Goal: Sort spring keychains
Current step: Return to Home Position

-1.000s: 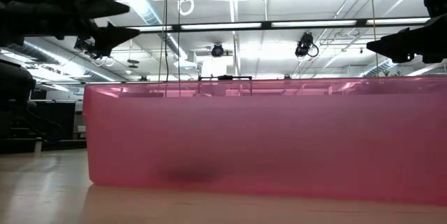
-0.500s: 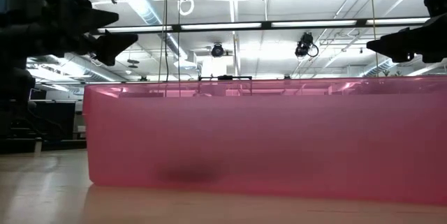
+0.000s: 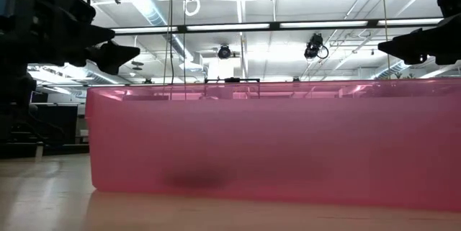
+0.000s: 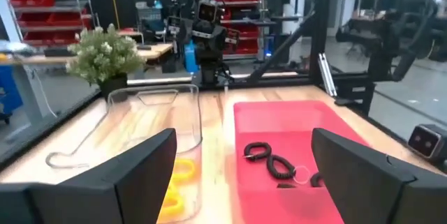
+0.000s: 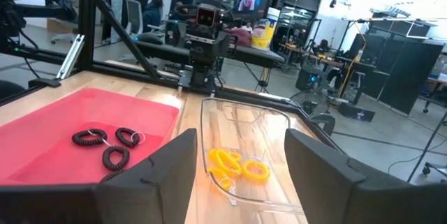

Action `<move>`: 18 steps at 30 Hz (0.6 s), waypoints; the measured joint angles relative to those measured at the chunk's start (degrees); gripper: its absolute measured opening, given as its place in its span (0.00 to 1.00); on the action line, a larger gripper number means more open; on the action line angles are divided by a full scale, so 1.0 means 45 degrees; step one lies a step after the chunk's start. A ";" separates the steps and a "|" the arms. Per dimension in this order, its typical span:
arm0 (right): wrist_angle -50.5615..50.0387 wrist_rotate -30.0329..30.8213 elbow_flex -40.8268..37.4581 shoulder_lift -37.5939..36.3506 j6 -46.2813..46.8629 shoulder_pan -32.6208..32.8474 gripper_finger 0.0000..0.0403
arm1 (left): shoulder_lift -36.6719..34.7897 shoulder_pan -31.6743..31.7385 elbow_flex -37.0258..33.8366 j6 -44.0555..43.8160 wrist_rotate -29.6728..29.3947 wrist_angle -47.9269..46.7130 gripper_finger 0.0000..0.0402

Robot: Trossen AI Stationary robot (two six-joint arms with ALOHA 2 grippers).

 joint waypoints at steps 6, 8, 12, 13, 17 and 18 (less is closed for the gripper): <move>0.0030 0.0000 0.0000 -0.0005 0.0000 0.0000 0.55 | -0.0002 0.0000 -0.0010 -0.1471 -0.0109 0.0147 0.84; 0.0030 0.0000 -0.0002 0.0000 0.0000 -0.0002 0.55 | 0.0003 0.0000 -0.0010 -0.1883 -0.0109 0.0147 0.84; 0.0030 0.0000 -0.0003 0.0000 0.0000 0.0000 0.55 | 0.0003 0.0000 -0.0010 -0.2272 -0.0098 0.0147 0.84; 0.0027 0.0000 0.0000 0.0000 0.0000 0.0000 0.55 | 0.0003 0.0000 -0.0010 -0.2310 -0.0096 0.0147 0.84; 0.0030 0.0000 -0.0004 0.0000 0.0000 -0.0001 0.55 | 0.0003 0.0000 -0.0010 -0.2314 -0.0099 0.0151 0.84; 0.0025 0.0000 0.0000 0.0000 0.0000 0.0000 0.55 | 0.0003 0.0000 -0.0010 -0.2314 -0.0098 0.0152 0.84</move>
